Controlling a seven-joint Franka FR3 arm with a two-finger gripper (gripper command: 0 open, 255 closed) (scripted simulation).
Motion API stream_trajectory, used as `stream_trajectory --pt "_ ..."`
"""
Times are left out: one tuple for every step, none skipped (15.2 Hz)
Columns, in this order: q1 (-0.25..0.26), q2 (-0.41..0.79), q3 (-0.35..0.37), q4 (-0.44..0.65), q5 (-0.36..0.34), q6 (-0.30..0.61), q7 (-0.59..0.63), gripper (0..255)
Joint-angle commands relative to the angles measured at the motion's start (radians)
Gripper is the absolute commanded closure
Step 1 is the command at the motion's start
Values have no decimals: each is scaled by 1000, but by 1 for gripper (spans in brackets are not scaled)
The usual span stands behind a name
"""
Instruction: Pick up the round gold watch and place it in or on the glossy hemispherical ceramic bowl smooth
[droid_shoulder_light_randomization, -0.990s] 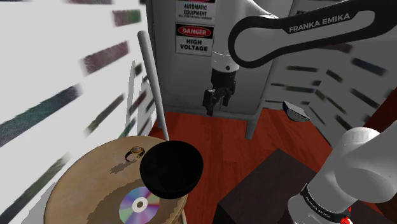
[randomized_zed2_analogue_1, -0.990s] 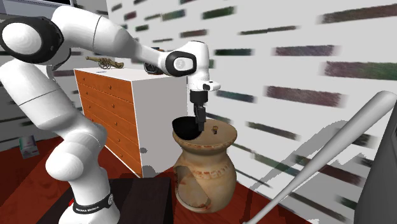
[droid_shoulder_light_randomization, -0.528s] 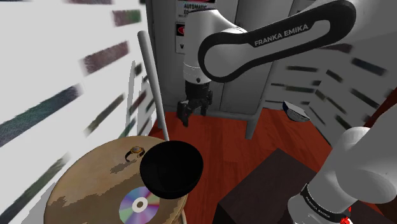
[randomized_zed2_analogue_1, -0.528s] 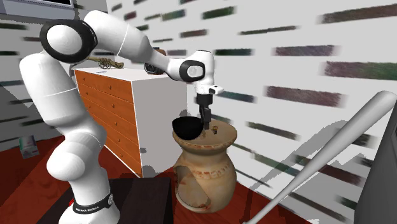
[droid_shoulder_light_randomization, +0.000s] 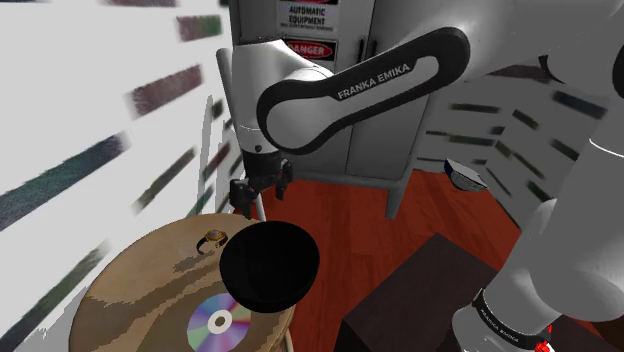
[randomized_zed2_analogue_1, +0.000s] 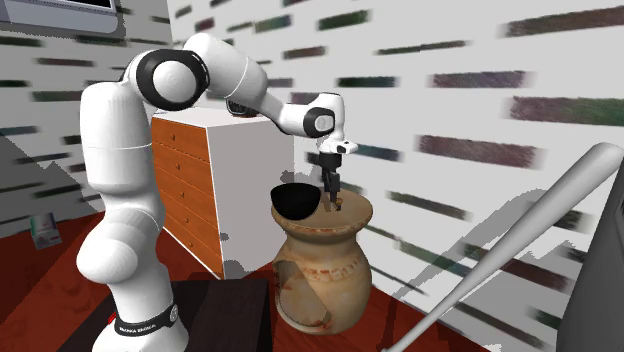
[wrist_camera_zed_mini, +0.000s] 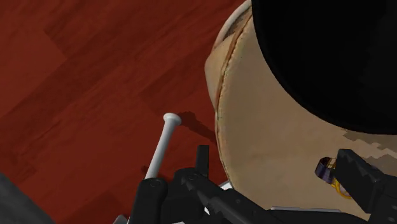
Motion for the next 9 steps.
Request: stream_trajectory --pt "22 73 11 67 -31 1 43 0" --pt "35 111 14 102 -47 0 63 0" --pt "49 149 16 139 -63 -2 82 0" --pt "64 187 16 178 -79 -6 100 0" --pt "80 225 17 218 -94 -11 118 0" --pt "96 264 16 260 -109 -17 134 0" --pt "114 303 14 304 -123 -24 149 0" --pt "132 342 12 350 -137 -32 162 0" --pt "151 382 9 398 -149 -42 175 0"
